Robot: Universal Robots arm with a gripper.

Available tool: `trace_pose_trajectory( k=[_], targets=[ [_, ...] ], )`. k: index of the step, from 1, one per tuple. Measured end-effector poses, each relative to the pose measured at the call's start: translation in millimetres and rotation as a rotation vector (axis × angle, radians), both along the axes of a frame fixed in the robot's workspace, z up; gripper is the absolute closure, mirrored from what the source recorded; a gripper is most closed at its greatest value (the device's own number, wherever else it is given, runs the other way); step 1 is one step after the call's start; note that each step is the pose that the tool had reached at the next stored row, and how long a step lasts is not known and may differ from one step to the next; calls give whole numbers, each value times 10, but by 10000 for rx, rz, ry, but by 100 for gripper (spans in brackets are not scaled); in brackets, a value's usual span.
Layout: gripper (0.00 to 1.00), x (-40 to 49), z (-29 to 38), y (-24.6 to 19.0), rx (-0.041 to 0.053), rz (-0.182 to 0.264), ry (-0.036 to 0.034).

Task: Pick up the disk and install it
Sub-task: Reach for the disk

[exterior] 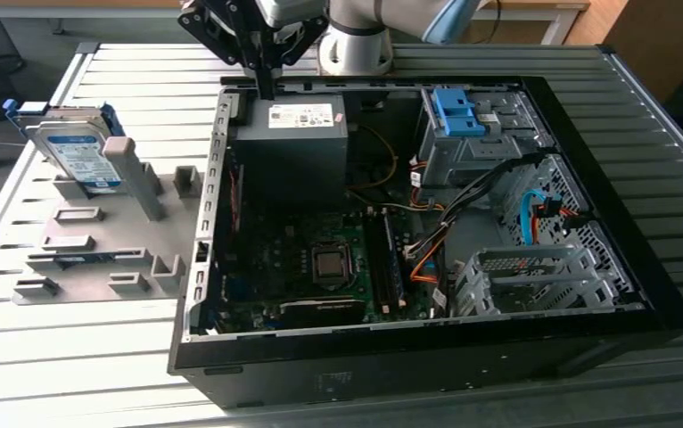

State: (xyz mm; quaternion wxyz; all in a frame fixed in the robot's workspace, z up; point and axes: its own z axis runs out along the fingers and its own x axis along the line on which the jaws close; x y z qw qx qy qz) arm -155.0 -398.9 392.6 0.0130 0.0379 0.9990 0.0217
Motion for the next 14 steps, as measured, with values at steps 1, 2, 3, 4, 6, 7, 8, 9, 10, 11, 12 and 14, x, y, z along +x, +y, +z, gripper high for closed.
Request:
trace_pose_trajectory(
  k=[1, 2, 3, 4, 6, 7, 8, 9, 10, 11, 12, 14],
  targets=[
    [89, -5, -1, 0, 1, 0, 0],
    [89, -10, -1, 0, 1, 0, -1],
    [89, -15, -1, 0, 1, 0, -1],
    [89, -20, -2, 0, 0, 0, 0],
    [89, -31, -2, 0, 1, 0, -1],
    [89, -36, -3, 0, 1, 0, -1],
    [89, -41, -3, 0, 0, 0, -1],
    [89, -47, -3, 0, 0, 1, 0],
    [89, -52, -4, 0, 1, 0, -1],
    [89, -58, -4, 0, 1, 0, -1],
    [89, -63, -5, 0, 0, 0, 0],
    [89, -74, -6, 0, 0, 0, -1]
  ],
)
